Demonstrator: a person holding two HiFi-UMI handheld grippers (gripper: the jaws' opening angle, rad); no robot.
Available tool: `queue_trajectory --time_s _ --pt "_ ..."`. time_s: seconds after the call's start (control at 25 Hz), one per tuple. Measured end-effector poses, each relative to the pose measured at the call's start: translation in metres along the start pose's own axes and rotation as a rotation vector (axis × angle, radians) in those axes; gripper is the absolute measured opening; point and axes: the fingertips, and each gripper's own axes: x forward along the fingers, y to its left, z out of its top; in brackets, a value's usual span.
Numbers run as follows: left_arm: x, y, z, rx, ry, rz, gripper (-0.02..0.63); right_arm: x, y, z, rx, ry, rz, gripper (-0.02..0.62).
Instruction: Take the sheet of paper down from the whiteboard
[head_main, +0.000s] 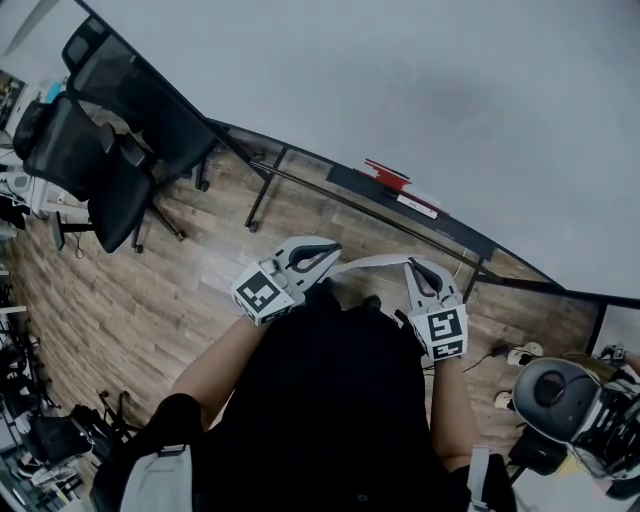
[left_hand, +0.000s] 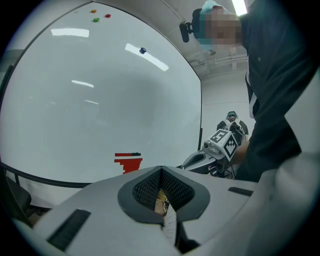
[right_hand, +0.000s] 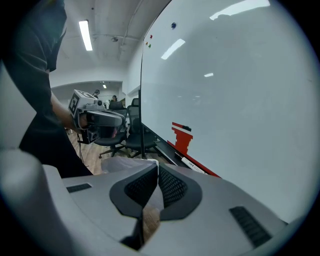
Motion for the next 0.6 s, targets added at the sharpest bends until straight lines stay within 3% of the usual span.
queue_trajectory --time_s 0.28,0.6 --pt "-0.007 0.008 0.002 -0.054 -0.009 0.042 0.012 -0.002 0.0 -0.002 -0.042 0.029 -0.018 0.021" --pt "-0.001 -0.001 -0.006 -0.057 -0.005 -0.004 0.012 0.002 -0.003 -0.004 -0.032 0.037 -0.013 0.021"
